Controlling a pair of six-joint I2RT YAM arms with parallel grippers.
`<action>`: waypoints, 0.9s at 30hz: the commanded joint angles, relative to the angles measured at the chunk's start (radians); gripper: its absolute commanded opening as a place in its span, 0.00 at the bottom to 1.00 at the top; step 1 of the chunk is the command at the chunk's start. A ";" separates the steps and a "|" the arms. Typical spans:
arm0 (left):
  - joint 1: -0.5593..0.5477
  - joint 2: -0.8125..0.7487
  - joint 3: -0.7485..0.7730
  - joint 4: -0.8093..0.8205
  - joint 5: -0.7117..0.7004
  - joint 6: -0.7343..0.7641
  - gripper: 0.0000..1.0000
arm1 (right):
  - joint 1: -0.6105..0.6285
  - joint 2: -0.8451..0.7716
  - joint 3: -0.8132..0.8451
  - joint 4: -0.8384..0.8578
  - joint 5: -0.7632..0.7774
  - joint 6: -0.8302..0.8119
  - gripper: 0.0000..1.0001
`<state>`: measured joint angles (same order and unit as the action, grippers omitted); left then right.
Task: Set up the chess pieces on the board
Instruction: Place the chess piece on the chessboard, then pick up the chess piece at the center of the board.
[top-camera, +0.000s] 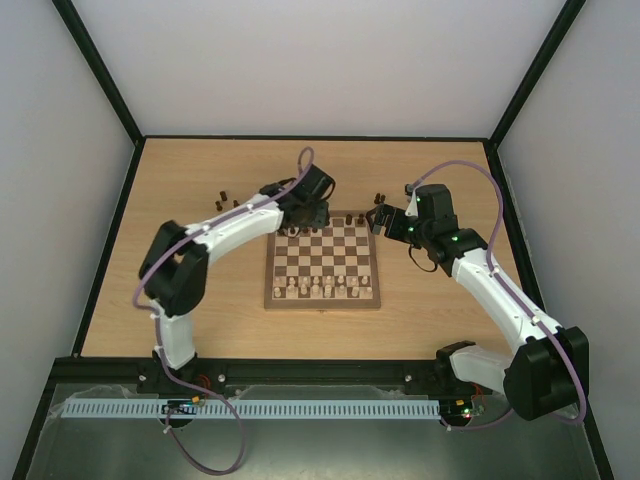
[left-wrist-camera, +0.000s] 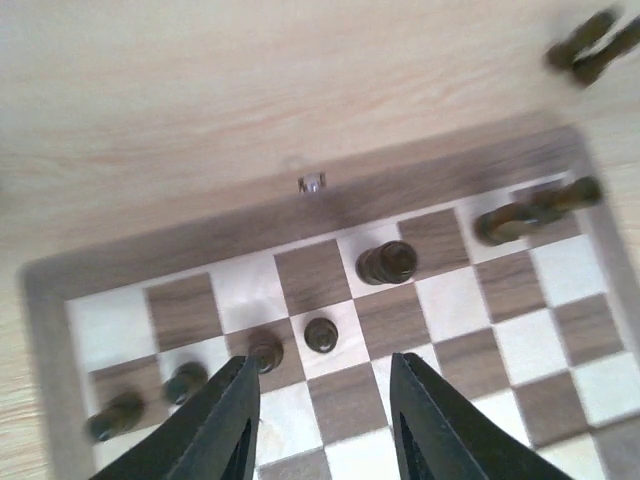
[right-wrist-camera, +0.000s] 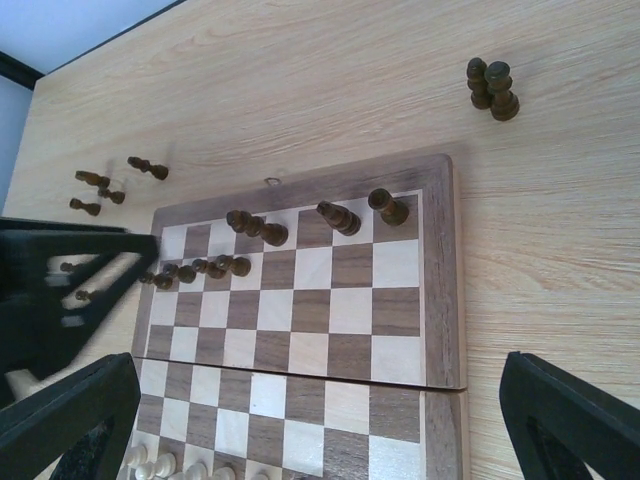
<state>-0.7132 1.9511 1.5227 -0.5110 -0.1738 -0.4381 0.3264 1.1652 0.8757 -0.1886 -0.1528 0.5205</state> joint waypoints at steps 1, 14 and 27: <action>0.006 -0.193 -0.029 -0.060 -0.086 -0.013 0.42 | -0.006 0.008 -0.012 -0.002 -0.020 0.004 0.99; 0.372 -0.327 -0.410 0.056 -0.062 -0.050 0.58 | -0.006 0.001 -0.013 0.000 -0.057 0.004 0.99; 0.417 -0.205 -0.472 0.148 -0.054 -0.053 0.58 | -0.006 -0.002 -0.014 0.002 -0.065 0.000 0.99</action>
<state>-0.3012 1.7214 1.0676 -0.3931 -0.2253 -0.4820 0.3264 1.1652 0.8722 -0.1879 -0.2035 0.5205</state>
